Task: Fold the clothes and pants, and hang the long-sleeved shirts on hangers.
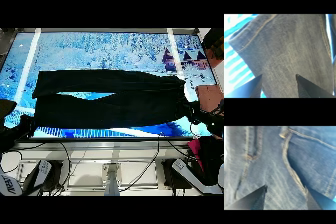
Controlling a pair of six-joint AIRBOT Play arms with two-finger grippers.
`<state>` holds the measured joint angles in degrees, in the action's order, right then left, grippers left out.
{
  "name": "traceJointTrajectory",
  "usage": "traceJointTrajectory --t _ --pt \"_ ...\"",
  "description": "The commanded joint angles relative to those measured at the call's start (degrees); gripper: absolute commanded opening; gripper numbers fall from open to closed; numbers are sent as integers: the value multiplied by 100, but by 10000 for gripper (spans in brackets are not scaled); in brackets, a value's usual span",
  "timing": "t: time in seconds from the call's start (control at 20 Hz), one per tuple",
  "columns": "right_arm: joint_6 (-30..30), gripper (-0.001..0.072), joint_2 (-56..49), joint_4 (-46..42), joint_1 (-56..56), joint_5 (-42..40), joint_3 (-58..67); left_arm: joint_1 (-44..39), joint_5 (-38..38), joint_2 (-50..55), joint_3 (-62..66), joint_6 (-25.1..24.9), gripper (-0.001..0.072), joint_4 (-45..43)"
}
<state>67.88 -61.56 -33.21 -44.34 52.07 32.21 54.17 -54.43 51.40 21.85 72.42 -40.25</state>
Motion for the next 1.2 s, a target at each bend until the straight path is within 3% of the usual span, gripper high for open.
traceJointTrajectory --t 0.0,0.2,0.6,0.65,0.7,0.75,0.8,0.85,0.95,1.15 --pt "63 625 11 98 11 411 245 20 83 428 -17 234 483 7" --pt "66 625 11 107 11 804 535 20 358 966 -15 170 485 -17" --pt "63 625 11 98 11 789 643 15 846 1392 -15 170 481 619" --pt "66 620 11 52 11 643 643 15 837 1390 -15 168 457 743" --pt "210 617 11 -105 11 479 643 15 793 1388 -13 168 327 879" --pt "702 611 9 -468 -2 350 643 15 723 1386 -11 166 87 1056" --pt "1187 611 -2 -999 -20 256 643 13 680 1384 -7 81 10 1270" --pt "1547 611 -37 -1423 -83 258 643 11 590 1381 -2 -208 10 1541" --pt "1652 610 -184 -1838 -332 562 640 9 372 1279 -4 -846 9 1864" --pt "1648 609 -728 -1915 -807 734 619 9 101 763 -4 -1143 8 1777"
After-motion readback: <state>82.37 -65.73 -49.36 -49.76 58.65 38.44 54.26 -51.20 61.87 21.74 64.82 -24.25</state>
